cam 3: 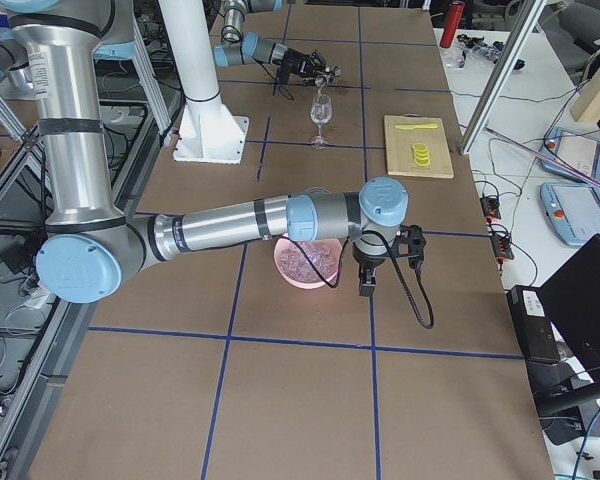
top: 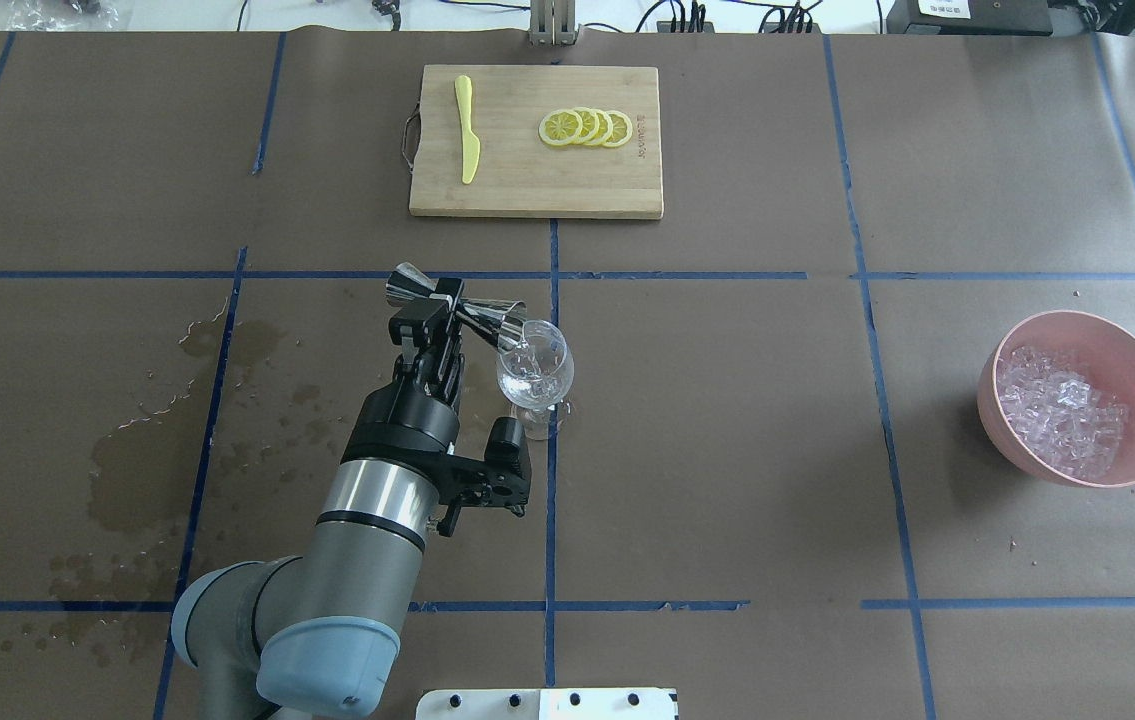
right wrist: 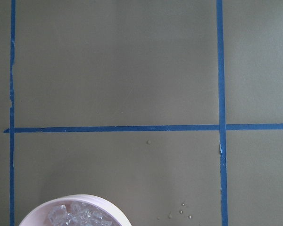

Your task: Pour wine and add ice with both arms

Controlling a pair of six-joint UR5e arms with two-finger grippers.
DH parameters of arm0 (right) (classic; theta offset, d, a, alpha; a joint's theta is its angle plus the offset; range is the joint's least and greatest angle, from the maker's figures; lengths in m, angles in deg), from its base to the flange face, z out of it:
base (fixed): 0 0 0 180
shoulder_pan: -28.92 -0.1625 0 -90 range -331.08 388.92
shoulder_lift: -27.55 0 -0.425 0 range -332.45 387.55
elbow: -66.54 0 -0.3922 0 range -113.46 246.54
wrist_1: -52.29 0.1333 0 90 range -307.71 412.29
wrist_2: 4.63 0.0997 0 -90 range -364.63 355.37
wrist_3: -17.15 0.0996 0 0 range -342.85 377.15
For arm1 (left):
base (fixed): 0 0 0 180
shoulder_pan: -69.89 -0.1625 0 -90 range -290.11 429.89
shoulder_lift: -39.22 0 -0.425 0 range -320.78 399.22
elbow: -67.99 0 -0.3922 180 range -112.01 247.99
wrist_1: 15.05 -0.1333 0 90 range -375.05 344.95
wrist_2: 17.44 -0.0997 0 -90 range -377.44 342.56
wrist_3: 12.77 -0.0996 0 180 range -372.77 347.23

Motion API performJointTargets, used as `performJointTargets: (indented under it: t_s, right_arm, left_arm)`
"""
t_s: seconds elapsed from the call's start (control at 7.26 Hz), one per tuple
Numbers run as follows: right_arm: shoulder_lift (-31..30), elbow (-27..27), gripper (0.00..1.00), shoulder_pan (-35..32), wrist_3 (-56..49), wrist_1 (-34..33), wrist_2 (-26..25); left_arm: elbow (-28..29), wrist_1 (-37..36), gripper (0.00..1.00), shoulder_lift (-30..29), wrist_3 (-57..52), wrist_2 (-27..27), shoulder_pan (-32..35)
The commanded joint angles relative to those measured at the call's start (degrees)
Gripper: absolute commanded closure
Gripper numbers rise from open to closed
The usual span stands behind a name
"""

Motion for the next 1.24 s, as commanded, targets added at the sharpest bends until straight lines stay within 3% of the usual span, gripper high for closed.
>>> performJointTargets:
  t_s: [0.0,0.55,1.1]
  right_arm:
    - [0.0,-0.1,0.0,0.0,-0.1,0.0,0.0]
    - [0.0,-0.2,0.0,0.0,-0.1,0.0,0.0]
    - [0.1,-0.2,0.0,0.1,-0.1,0.0,0.0]
  left_arm:
    - [-0.4,0.0,1.0,-0.3,-7.1,-0.7,0.2]
    - [-0.2,1.5,1.0,-0.8,-5.5,-1.9,0.2]
    - [2.1,1.8,1.0,-0.3,16.0,-1.8,-0.4]
